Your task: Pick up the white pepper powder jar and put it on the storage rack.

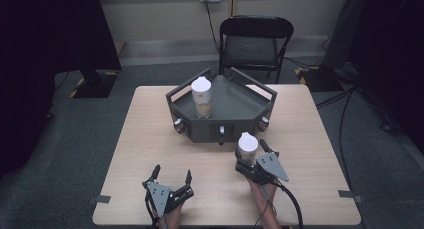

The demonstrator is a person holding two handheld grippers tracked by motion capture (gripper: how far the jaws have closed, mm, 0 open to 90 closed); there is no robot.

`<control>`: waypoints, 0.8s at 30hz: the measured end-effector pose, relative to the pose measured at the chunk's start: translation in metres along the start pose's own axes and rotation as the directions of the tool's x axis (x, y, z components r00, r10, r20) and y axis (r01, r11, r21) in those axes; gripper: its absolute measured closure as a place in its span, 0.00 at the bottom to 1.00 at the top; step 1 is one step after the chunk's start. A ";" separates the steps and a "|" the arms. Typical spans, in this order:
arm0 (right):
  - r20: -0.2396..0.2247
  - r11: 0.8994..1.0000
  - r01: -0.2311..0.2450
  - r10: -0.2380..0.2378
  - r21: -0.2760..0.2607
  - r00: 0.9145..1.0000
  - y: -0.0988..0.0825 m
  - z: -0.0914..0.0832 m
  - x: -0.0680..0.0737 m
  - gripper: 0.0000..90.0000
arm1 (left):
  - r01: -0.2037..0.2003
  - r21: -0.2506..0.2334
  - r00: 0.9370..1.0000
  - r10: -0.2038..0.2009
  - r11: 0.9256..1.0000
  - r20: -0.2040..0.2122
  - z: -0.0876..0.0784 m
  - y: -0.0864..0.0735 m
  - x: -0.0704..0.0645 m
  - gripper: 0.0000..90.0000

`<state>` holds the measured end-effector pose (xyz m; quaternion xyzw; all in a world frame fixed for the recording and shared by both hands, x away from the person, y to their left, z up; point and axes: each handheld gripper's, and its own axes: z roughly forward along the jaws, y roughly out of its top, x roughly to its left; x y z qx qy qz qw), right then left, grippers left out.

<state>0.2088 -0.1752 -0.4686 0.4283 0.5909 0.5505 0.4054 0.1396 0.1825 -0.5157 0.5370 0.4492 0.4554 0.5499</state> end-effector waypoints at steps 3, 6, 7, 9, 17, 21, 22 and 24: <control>-0.012 1.000 -0.008 0.008 0.017 1.000 0.001 0.001 -0.002 0.19 | 0.000 0.000 1.000 0.000 1.000 0.000 0.000 0.000 0.000 0.00; -0.019 1.000 -0.008 0.009 0.023 1.000 0.000 0.002 -0.003 0.20 | 0.000 0.000 1.000 0.000 1.000 0.000 0.000 0.000 0.000 0.00; -0.019 1.000 -0.008 0.009 0.024 1.000 -0.001 0.003 -0.003 0.21 | 0.000 0.000 1.000 0.000 1.000 0.000 0.000 0.000 0.000 0.00; -0.021 1.000 -0.009 0.009 0.028 1.000 -0.001 0.004 -0.003 0.22 | 0.000 0.000 1.000 0.000 1.000 0.000 0.000 0.000 0.000 0.00; -0.015 0.999 -0.013 0.013 0.030 1.000 -0.002 0.006 -0.003 0.25 | 0.000 0.000 1.000 0.000 1.000 0.000 0.000 0.000 0.000 0.00; -0.012 0.999 -0.018 0.018 0.029 1.000 -0.005 0.007 -0.003 0.26 | 0.000 0.000 1.000 0.000 1.000 0.000 0.000 0.000 0.000 0.00; -0.012 1.000 -0.015 0.015 0.027 1.000 -0.005 0.007 -0.003 0.27 | 0.000 0.000 1.000 0.000 1.000 0.000 0.000 0.000 0.000 0.00; -0.007 1.000 -0.012 0.012 0.015 1.000 -0.008 0.006 -0.001 0.28 | 0.000 0.000 1.000 0.000 1.000 0.000 0.000 0.000 0.000 0.00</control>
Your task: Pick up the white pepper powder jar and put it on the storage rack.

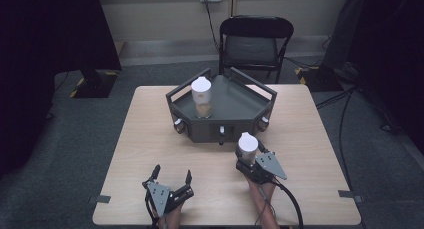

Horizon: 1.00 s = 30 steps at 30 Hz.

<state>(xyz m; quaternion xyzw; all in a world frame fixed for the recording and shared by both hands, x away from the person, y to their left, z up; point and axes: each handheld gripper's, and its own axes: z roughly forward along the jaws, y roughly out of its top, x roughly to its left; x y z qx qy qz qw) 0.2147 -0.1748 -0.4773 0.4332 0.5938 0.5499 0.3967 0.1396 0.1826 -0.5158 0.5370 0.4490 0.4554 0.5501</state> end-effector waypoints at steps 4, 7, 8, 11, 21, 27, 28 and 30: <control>-0.006 1.000 0.003 -0.003 -0.015 1.000 -0.004 0.000 0.000 0.32 | 0.000 0.000 1.000 0.000 1.000 0.000 0.000 0.000 0.000 0.00; -0.006 1.000 0.001 -0.002 -0.018 1.000 -0.005 0.001 0.001 0.33 | 0.000 0.000 1.000 0.000 1.000 0.000 0.000 0.000 0.000 0.00; -0.005 1.000 0.004 -0.004 -0.019 1.000 -0.005 0.001 0.001 0.33 | 0.000 0.000 1.000 0.000 1.000 0.000 0.000 0.000 0.000 0.00; -0.007 1.000 0.001 -0.001 -0.016 1.000 -0.004 0.000 0.000 0.33 | 0.000 0.000 1.000 0.000 1.000 0.000 0.000 0.000 0.000 0.00; 0.012 1.000 -0.006 0.006 -0.002 1.000 0.000 0.000 0.002 0.33 | 0.000 0.000 1.000 0.000 1.000 0.002 0.000 0.000 0.000 0.00; 0.018 1.000 -0.003 0.003 0.012 1.000 0.004 0.000 0.004 0.33 | 0.000 0.000 1.000 0.000 1.000 0.002 0.000 0.000 0.000 0.00; 0.019 1.000 -0.001 0.001 0.013 1.000 0.004 -0.001 0.004 0.33 | 0.000 0.000 1.000 0.000 1.000 0.002 0.000 0.000 0.000 0.00; 0.020 1.000 -0.001 0.001 0.012 1.000 0.005 -0.002 0.004 0.33 | 0.000 0.000 1.000 0.000 1.000 0.002 0.000 0.000 0.000 0.00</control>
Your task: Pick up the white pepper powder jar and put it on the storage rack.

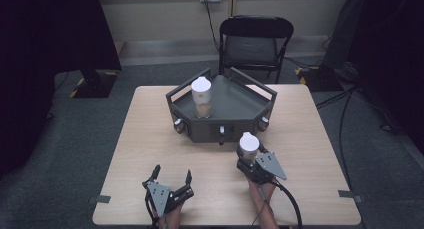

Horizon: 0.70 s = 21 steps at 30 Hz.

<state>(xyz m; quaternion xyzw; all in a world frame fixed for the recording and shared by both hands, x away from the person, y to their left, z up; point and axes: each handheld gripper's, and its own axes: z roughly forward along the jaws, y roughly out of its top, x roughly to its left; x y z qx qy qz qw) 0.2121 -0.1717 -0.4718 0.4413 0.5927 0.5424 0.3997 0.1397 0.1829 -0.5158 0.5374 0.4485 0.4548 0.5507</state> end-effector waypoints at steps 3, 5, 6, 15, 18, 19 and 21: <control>-0.001 1.000 -0.001 0.001 -0.009 1.000 0.001 -0.002 -0.001 0.33 | 0.000 0.000 1.000 0.000 1.000 0.000 0.000 0.000 0.000 0.00; 0.001 1.000 0.002 -0.002 -0.013 1.000 0.002 -0.003 0.000 0.33 | 0.000 0.000 1.000 0.000 1.000 0.000 0.000 0.000 0.000 0.00; 0.002 1.000 0.002 -0.002 -0.013 1.000 0.003 -0.003 0.000 0.33 | 0.000 0.000 1.000 0.000 1.000 0.000 0.000 0.000 0.000 0.00; -0.010 1.000 0.007 -0.007 -0.018 1.000 0.009 -0.007 0.000 0.33 | 0.000 0.001 1.000 0.000 1.000 0.000 0.000 0.000 0.000 0.00; -0.013 1.000 0.008 -0.008 -0.022 1.000 0.012 -0.007 -0.001 0.33 | 0.000 0.001 1.000 0.000 1.000 0.000 0.000 0.000 0.000 0.00; -0.015 1.000 0.009 -0.009 -0.025 1.000 0.012 -0.007 -0.001 0.33 | 0.000 0.001 1.000 0.000 1.000 0.000 0.000 0.000 0.000 0.00; -0.018 0.999 0.015 -0.015 -0.034 1.000 0.012 -0.008 -0.002 0.33 | 0.000 0.001 1.000 0.000 1.000 0.000 0.000 0.000 0.000 0.00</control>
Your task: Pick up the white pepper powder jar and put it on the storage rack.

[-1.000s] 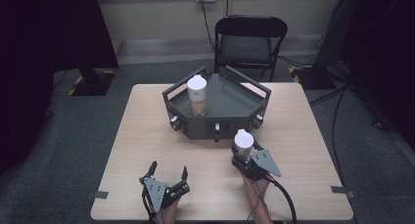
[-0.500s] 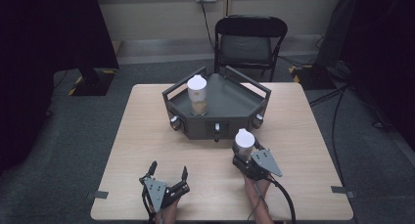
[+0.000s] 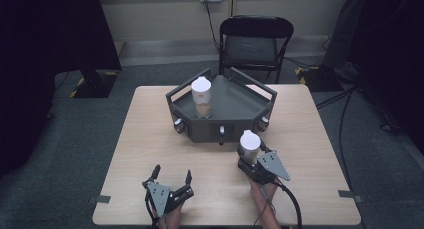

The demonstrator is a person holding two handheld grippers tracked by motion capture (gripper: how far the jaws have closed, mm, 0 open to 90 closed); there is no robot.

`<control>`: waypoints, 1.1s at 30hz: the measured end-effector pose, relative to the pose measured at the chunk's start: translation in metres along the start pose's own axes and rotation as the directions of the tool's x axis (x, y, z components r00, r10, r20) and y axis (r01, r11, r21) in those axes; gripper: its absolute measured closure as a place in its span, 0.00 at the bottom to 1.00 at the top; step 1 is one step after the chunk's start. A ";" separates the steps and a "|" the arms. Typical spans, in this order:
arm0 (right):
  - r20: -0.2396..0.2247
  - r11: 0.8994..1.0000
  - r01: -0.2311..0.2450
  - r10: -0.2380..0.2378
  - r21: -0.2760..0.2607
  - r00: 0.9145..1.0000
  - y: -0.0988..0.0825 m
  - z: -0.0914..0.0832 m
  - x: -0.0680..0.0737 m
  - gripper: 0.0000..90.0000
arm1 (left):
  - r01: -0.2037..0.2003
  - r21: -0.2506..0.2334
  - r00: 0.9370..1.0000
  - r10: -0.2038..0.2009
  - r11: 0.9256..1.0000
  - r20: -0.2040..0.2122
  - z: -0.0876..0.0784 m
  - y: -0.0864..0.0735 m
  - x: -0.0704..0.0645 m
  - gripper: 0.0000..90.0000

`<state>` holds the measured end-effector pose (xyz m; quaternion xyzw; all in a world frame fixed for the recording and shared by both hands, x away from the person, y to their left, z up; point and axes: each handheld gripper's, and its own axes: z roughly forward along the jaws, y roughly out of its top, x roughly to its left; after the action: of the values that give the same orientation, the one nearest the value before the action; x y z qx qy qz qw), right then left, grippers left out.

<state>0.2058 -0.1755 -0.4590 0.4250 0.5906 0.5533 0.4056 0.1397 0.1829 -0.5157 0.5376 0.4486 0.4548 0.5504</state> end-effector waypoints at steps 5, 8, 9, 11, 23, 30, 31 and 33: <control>-0.016 1.000 0.003 -0.003 -0.003 1.000 0.003 -0.002 -0.003 0.33 | 0.000 0.000 1.000 0.000 1.000 0.000 0.000 0.000 0.000 0.00; -0.025 1.000 0.008 -0.008 0.003 1.000 0.007 -0.002 -0.004 0.33 | 0.000 0.001 1.000 0.000 1.000 0.000 0.000 0.000 0.000 0.00; -0.027 1.000 0.010 -0.009 0.006 1.000 0.009 -0.002 -0.004 0.33 | 0.000 0.000 1.000 0.000 1.000 0.000 0.000 0.000 0.000 0.00; -0.032 1.000 -0.002 0.002 0.004 0.999 0.011 -0.003 -0.006 0.33 | 0.000 0.000 1.000 0.000 1.000 0.000 0.000 0.000 0.000 0.00; -0.063 1.000 0.013 -0.012 0.011 0.998 0.029 -0.005 -0.013 0.33 | 0.000 0.000 1.000 0.000 1.000 0.000 0.000 0.000 0.000 0.00; -0.074 1.000 0.016 -0.014 0.021 0.997 0.040 -0.004 -0.016 0.33 | 0.000 0.000 1.000 0.000 1.000 0.000 0.000 0.000 0.000 0.00; -0.073 1.000 0.016 -0.015 0.022 0.997 0.042 -0.004 -0.016 0.33 | 0.000 0.000 1.000 0.000 1.000 0.000 0.000 0.000 0.000 0.00; -0.074 1.000 0.021 -0.020 0.021 0.997 0.044 -0.003 -0.017 0.33 | 0.000 0.000 1.000 0.000 1.000 0.000 0.000 0.000 0.000 0.00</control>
<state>0.2104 -0.1915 -0.4145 0.4026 0.6154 0.5578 0.3847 0.1397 0.1828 -0.5156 0.5377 0.4486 0.4548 0.5503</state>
